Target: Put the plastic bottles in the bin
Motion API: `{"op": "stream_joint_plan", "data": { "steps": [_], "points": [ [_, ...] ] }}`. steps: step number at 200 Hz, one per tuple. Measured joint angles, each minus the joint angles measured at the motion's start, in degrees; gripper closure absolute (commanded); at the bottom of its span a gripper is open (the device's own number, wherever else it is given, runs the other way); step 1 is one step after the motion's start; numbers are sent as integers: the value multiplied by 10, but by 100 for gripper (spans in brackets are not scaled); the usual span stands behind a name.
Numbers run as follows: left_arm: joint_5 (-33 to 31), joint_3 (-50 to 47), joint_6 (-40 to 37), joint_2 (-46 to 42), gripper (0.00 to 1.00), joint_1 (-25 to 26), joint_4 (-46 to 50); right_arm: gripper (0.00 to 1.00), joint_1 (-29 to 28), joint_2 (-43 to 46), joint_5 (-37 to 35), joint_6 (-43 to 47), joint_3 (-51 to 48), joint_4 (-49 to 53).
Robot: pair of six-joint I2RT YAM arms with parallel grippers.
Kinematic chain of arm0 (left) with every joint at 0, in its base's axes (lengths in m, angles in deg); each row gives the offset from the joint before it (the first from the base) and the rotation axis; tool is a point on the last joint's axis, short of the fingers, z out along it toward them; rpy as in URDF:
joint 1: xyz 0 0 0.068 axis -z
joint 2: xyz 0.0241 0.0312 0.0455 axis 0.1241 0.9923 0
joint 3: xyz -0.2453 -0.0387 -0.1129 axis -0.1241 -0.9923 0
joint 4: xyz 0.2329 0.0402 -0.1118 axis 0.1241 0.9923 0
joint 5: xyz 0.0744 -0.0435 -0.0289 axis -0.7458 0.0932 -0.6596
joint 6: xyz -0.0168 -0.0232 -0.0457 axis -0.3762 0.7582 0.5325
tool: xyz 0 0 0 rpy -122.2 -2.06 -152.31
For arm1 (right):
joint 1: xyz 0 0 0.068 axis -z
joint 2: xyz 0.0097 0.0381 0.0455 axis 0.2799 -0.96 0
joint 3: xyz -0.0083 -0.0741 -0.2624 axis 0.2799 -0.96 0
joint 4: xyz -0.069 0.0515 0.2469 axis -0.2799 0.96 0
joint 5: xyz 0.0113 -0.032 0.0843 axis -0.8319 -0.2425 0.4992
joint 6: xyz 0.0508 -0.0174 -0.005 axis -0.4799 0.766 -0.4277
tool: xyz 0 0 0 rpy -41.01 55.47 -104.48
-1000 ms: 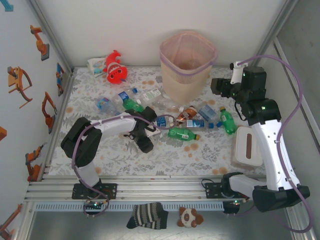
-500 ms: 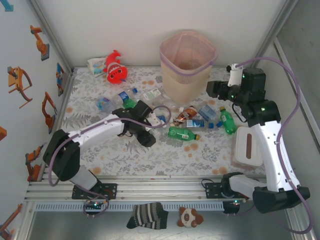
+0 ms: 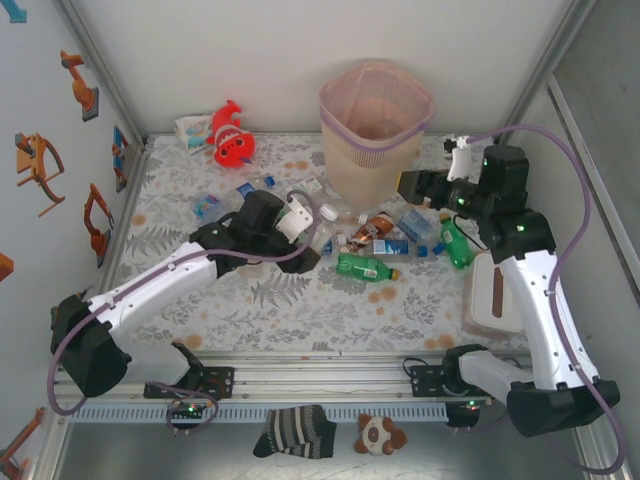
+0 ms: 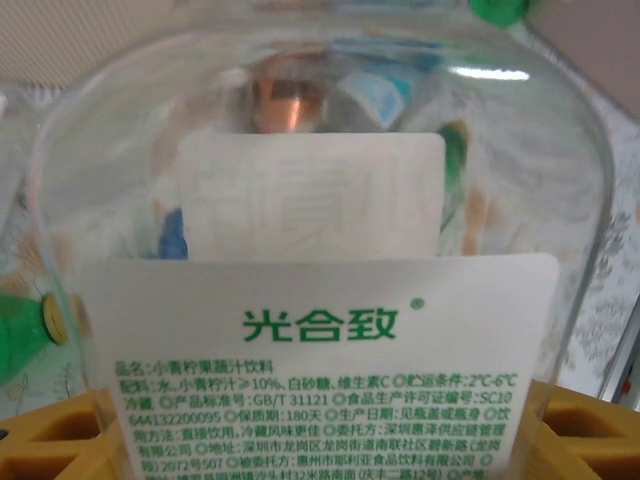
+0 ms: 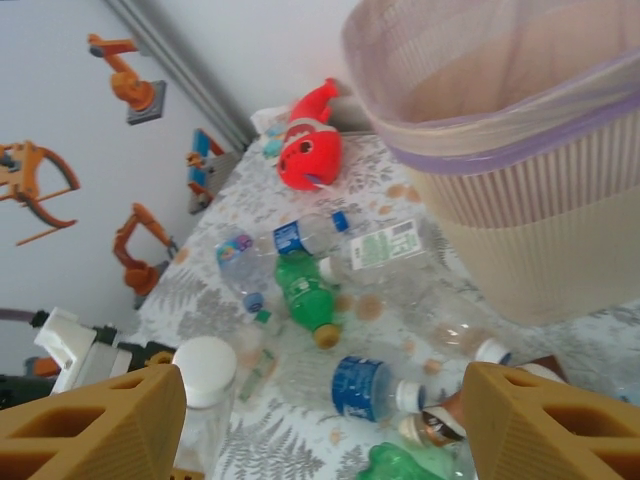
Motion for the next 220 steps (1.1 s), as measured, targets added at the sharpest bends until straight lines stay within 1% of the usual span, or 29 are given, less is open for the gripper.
{"op": "stream_joint_plan", "data": {
  "steps": [40, 66, 83, 117, 156, 198, 220],
  "points": [
    [12, 0, 27, -2, 44, 0, -60, 29, 0, -11, 66, -31, -15, -35],
    [31, 14, 39, 19, 44, 0, -90, 30, -3, -28, 85, -55, -18, -49],
    [43, 28, 43, 37, 44, 0, -105, 30, -16, -37, 85, -62, -18, -52],
    [61, 49, 52, 64, 45, 0, -131, 30, -61, -53, 81, -64, -18, -58],
    [75, 56, 60, 67, 45, 0, -150, 30, -120, -106, 61, -59, -18, -59],
    [70, 57, 67, 73, 44, -8, -137, 31, -146, -137, 43, -59, -10, -67],
    [74, 57, 68, 74, 45, -3, -144, 31, -170, -152, 43, -59, -5, -72]
  ]
}}
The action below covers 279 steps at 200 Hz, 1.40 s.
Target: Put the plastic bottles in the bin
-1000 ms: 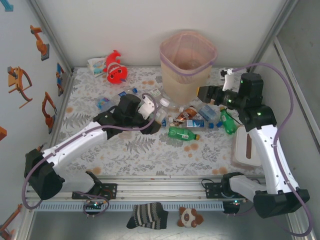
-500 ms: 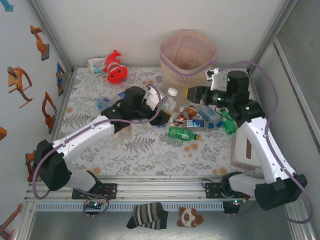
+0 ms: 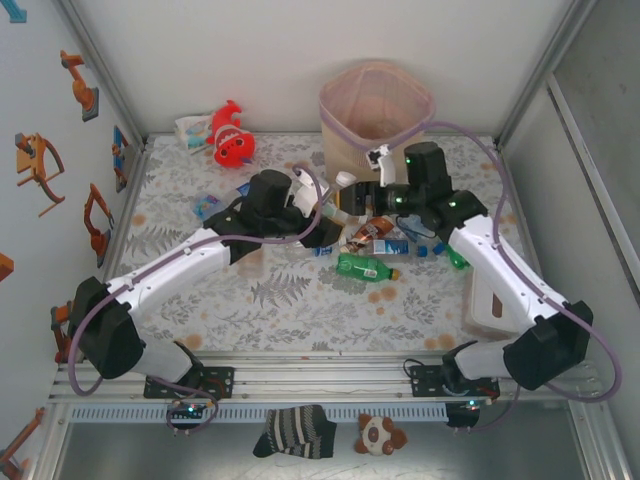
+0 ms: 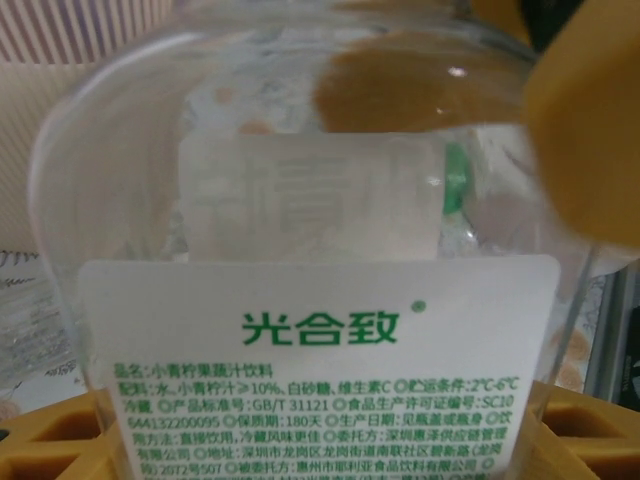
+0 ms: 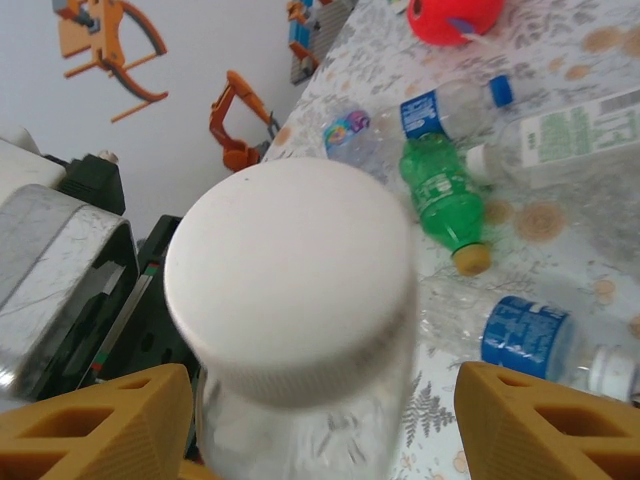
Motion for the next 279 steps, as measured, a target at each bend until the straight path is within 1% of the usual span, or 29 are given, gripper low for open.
{"op": "stream_joint_plan", "data": {
  "steps": [37, 70, 100, 113, 149, 168, 192, 220, 279],
  "points": [
    [0, 1, 2, 0, 44, 0, -4, 36, -16, -19, -2, 0, 1, -1],
    [-1, 2, 2, 0, 44, 1, -6, 44, -17, -19, -6, 0, 2, -1],
    [-3, 4, 2, 4, 40, 1, -7, 52, -18, -17, -10, 1, 2, 0],
    [-5, 4, 2, 5, 37, 1, -7, 54, -19, -17, -13, 2, 2, 0],
    [-6, 5, 3, 8, 27, 1, -12, 56, -20, -13, -27, 1, 2, 1],
    [-4, 6, 3, 8, 24, 1, -18, 56, -20, -6, -38, 0, 2, 4],
    [-4, 6, 5, 7, 23, 1, -19, 56, -17, -3, -55, 4, 15, 17],
    [-5, 6, 9, 1, 22, 0, -18, 56, 0, -5, -67, 17, 48, 37],
    [-19, -11, 11, -60, 21, -4, -6, 56, 74, -46, -73, 35, 148, 54]
  ]
}}
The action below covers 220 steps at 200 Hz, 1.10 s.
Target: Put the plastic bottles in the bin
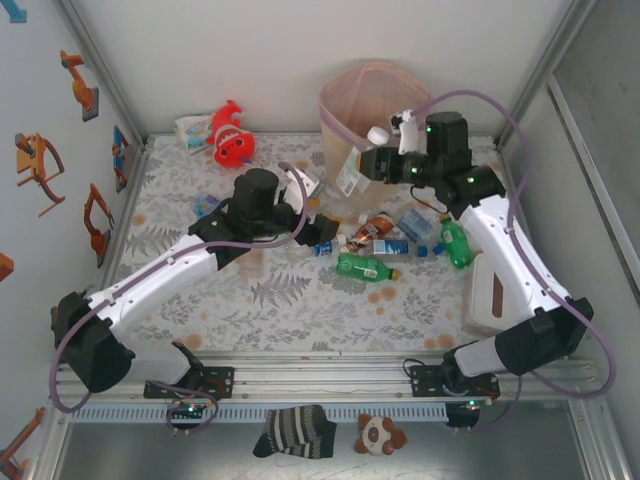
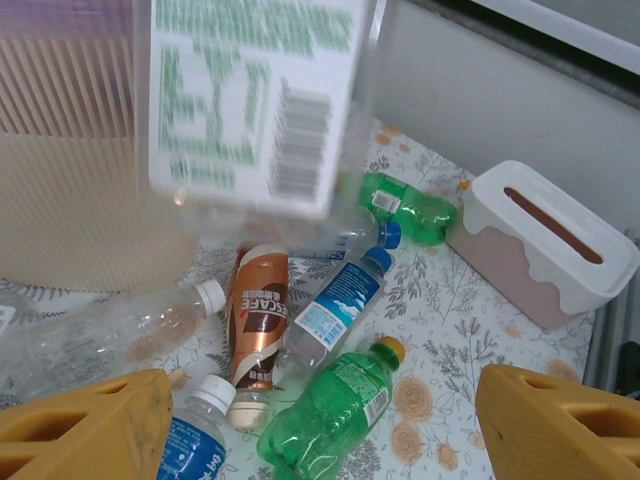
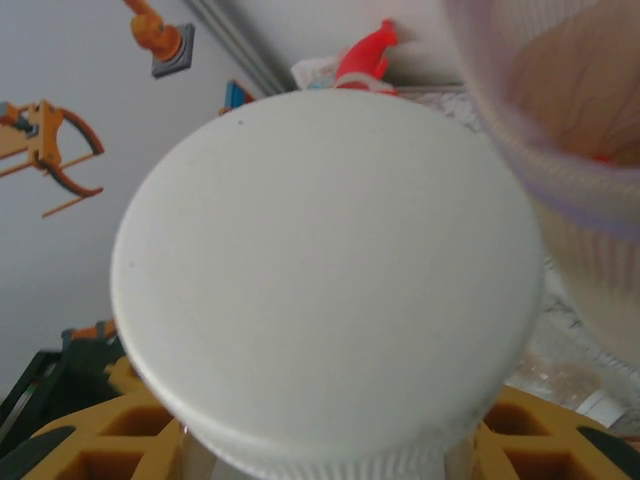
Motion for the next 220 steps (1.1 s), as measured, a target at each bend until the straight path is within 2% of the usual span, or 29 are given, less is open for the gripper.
{"op": "stream_joint_plan", "data": {
  "steps": [67, 145, 180, 220],
  "points": [
    [-27, -45, 6, -61, 20, -8, 29, 56, 73, -94, -16, 0, 176, 5],
    [-58, -70, 11, -130, 20, -8, 74, 57, 106, -315, -32, -16, 430, 3],
    [-67, -76, 14, -152, 20, -9, 89, 57, 106, -404, -23, -20, 492, 3],
    [-76, -88, 15, -163, 20, -12, 96, 57, 106, -454, 12, -16, 499, -2]
  ]
}}
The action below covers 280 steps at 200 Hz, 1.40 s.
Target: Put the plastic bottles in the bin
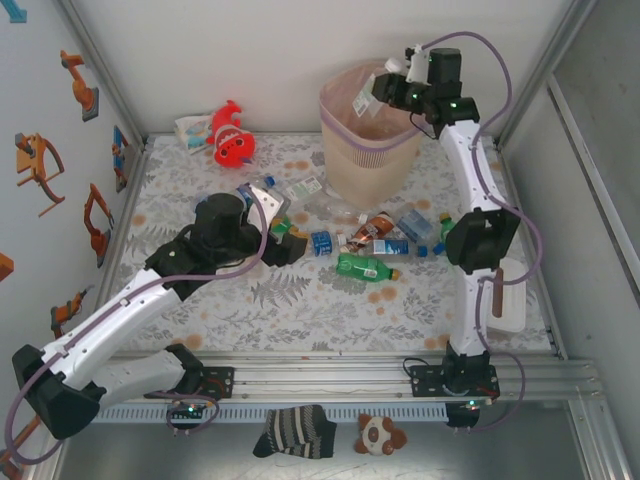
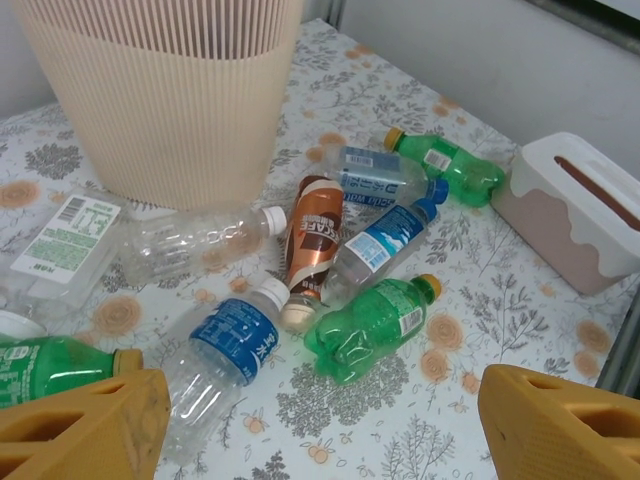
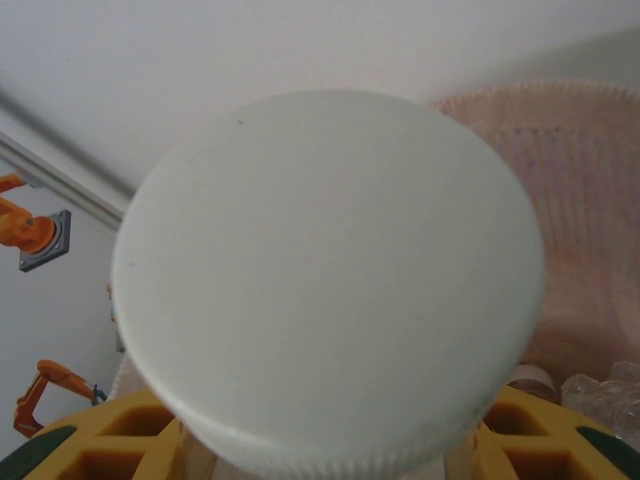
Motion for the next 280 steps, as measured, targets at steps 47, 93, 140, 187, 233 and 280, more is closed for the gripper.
{"op": "stream_joint_plan", "data": {
  "steps": [47, 93, 140, 187, 233, 280],
  "points": [
    [-2, -19, 0, -5, 19, -5, 2, 57, -7, -46, 46, 47, 28, 5],
    [-2, -37, 2, -5, 19, -15, -1, 57, -32, -81, 53, 117, 49, 40],
    [-1, -58, 8, -5, 19, -22, -7, 57, -53, -110, 33, 185, 69, 83],
    [-1, -63, 10, -5, 19, -24, -9, 57, -56, -117, -7, 230, 82, 115],
    [-2, -69, 14, -8, 19, -26, -10, 33, -56, -117, -42, 247, 85, 136],
    [-2, -70, 20, -10, 19, -26, -10, 25, -58, -108, -95, 235, 76, 131]
  ]
}}
